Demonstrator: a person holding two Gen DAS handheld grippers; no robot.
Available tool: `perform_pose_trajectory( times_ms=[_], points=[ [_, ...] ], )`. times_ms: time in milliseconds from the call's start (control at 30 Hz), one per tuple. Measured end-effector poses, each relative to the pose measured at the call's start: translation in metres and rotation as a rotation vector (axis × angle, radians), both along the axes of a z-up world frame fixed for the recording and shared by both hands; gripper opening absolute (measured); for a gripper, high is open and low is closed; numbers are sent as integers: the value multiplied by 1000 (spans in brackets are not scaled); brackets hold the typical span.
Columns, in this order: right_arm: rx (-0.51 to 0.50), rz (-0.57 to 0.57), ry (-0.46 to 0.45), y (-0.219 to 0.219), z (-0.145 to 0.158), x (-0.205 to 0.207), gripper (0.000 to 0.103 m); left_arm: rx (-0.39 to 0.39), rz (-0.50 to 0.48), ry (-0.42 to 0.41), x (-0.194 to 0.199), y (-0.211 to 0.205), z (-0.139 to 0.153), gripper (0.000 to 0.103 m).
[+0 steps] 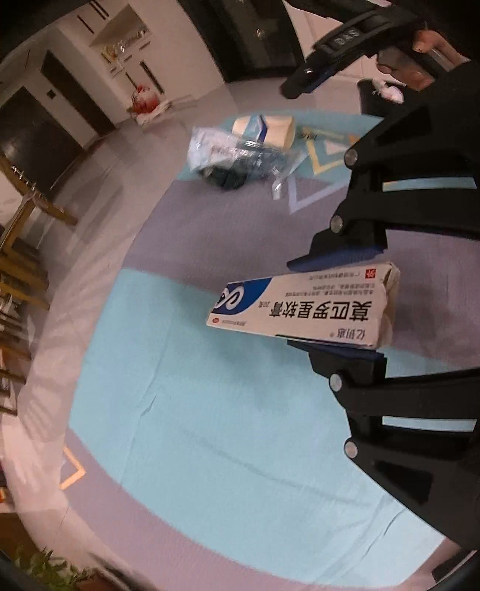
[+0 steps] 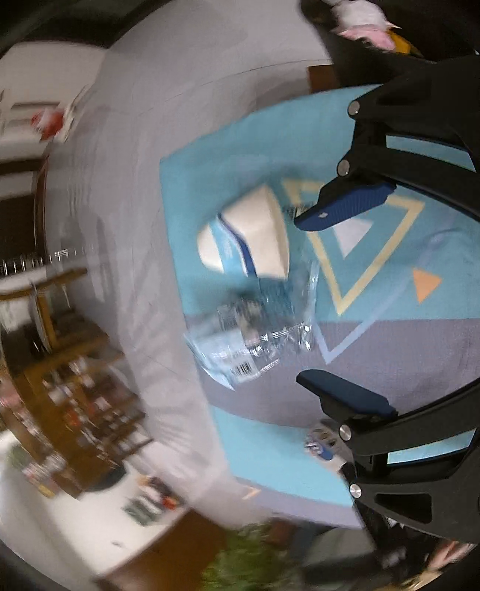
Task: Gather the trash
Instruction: 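Grasp the white medicine box with the left tool while the right tool grasps the clear wrapper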
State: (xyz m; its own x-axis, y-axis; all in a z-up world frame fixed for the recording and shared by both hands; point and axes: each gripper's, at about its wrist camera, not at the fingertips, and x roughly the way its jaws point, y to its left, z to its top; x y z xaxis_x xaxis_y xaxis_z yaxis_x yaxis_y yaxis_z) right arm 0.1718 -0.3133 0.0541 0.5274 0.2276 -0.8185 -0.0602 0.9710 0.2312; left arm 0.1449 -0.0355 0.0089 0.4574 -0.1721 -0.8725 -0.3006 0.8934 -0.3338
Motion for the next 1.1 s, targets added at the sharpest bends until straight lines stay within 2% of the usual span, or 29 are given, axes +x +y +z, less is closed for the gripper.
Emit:
perform_pose_trajectory(
  times_ms=[133, 267, 400, 533, 600, 633, 700, 833, 1000, 1100],
  points=[
    [-41, 1, 6, 30, -12, 28, 76, -72, 0, -77, -7, 11, 19, 35],
    [-135, 18, 59, 62, -29, 67, 76, -78, 2, -126, -12, 13, 31, 35],
    [-169, 38, 104, 79, -46, 88, 76, -88, 20, -134, -14, 20, 33, 35],
    [-234, 33, 106, 83, -56, 95, 75, -152, 40, -142, -18, 33, 36, 35],
    [-222, 46, 119, 80, -58, 95, 50, -164, 45, -152, -18, 36, 38, 36],
    [-221, 50, 133, 78, -58, 94, 46, -161, 49, -156, -19, 37, 38, 36],
    [-205, 58, 118, 72, -53, 88, 27, -149, 52, -159, -18, 35, 39, 36],
    [-136, 102, 90, 62, -35, 63, 18, -161, 34, -159, -17, 28, 38, 36],
    [-88, 85, 66, 46, -10, 22, 16, -159, 20, -168, -18, 21, 39, 36],
    [-35, 63, 86, 34, -5, -4, 16, -141, 3, -162, -19, 13, 37, 36]
  ],
)
